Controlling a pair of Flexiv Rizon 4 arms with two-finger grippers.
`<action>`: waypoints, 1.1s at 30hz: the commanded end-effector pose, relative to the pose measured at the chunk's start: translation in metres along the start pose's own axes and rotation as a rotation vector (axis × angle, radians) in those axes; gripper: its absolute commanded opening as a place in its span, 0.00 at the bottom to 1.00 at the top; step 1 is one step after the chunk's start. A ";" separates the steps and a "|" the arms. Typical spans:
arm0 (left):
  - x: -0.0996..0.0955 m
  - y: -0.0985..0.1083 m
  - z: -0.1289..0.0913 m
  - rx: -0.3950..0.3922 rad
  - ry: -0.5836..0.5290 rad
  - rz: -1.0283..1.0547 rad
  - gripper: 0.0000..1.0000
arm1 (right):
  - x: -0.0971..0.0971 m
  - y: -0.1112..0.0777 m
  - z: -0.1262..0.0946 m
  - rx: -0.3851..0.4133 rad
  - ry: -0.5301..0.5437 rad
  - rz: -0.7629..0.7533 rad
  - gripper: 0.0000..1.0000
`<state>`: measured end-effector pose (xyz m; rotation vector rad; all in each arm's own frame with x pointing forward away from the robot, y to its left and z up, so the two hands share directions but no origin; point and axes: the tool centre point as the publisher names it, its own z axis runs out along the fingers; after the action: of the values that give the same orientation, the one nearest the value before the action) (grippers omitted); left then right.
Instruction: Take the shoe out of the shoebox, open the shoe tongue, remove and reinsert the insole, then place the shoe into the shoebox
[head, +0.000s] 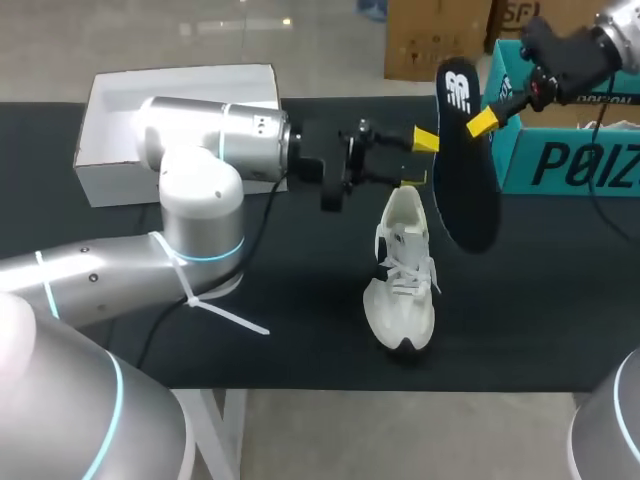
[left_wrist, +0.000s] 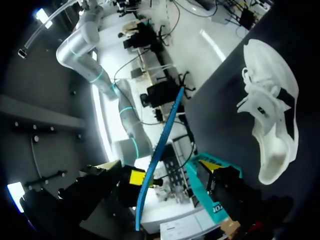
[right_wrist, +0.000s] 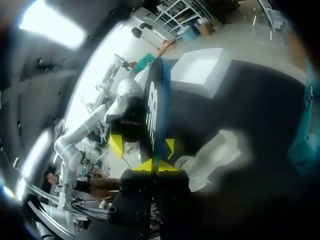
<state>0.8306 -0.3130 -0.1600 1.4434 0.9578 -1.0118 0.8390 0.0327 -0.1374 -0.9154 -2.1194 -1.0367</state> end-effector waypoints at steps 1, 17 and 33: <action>0.005 0.001 0.010 0.000 0.003 0.002 1.00 | 0.000 0.007 0.009 0.046 0.009 -0.001 0.00; 0.011 0.000 0.021 -0.016 0.024 0.016 0.22 | 0.010 0.002 0.018 0.023 0.040 0.001 0.00; 0.013 -0.001 0.019 -0.034 0.034 0.024 0.00 | 0.011 0.000 0.021 0.022 0.049 0.009 0.00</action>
<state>0.8329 -0.3307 -0.1723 1.4499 0.9707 -0.9596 0.8295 0.0521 -0.1399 -0.8788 -2.0812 -1.0210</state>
